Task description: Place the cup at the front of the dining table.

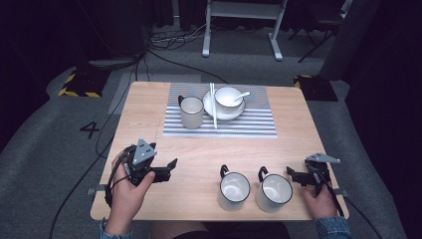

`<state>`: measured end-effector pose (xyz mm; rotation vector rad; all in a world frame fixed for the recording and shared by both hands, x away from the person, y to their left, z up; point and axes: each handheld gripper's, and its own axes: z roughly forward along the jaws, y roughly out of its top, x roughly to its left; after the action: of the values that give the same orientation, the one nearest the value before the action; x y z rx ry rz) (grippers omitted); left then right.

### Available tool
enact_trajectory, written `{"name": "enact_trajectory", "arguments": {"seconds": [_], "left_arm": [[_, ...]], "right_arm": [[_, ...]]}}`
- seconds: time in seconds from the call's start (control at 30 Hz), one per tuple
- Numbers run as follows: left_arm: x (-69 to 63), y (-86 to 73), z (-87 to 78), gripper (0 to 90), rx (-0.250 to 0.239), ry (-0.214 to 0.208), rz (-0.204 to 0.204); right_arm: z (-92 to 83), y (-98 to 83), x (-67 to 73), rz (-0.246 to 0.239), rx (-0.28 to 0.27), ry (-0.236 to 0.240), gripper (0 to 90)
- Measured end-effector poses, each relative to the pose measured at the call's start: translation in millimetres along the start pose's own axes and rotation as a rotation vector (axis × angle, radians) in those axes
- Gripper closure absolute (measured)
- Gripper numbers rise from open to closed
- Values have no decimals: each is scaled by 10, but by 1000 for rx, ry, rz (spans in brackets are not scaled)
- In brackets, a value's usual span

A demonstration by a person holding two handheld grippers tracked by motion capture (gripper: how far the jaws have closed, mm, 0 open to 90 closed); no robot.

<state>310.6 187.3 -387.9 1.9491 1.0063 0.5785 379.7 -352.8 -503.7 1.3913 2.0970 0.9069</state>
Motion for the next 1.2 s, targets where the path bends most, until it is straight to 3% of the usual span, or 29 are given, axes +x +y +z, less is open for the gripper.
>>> {"name": "enact_trajectory", "arguments": {"seconds": [0.2,0.37,0.5,0.6,0.8,0.97,1.13,1.2], "left_arm": [[-50,-107,-107,156,11,2,-13],[-111,-276,-80,156,34,1,-37],[-172,-417,-8,157,105,69,-6],[-180,-505,33,157,119,37,-26],[-145,-654,102,157,152,31,-49],[-105,-790,196,158,215,15,-79],[-66,-909,260,158,250,-12,-157],[-55,-956,279,159,273,-20,-171]], "right_arm": [[0,0,-1,-2,0,0,140],[0,0,0,-1,0,0,140],[0,0,-1,0,0,0,140],[0,0,-1,-1,0,0,140],[0,0,-1,-1,0,0,140],[0,0,-1,-1,0,0,140],[-2,2,3,5,2,1,140],[-2,1,2,4,2,1,140]]}}
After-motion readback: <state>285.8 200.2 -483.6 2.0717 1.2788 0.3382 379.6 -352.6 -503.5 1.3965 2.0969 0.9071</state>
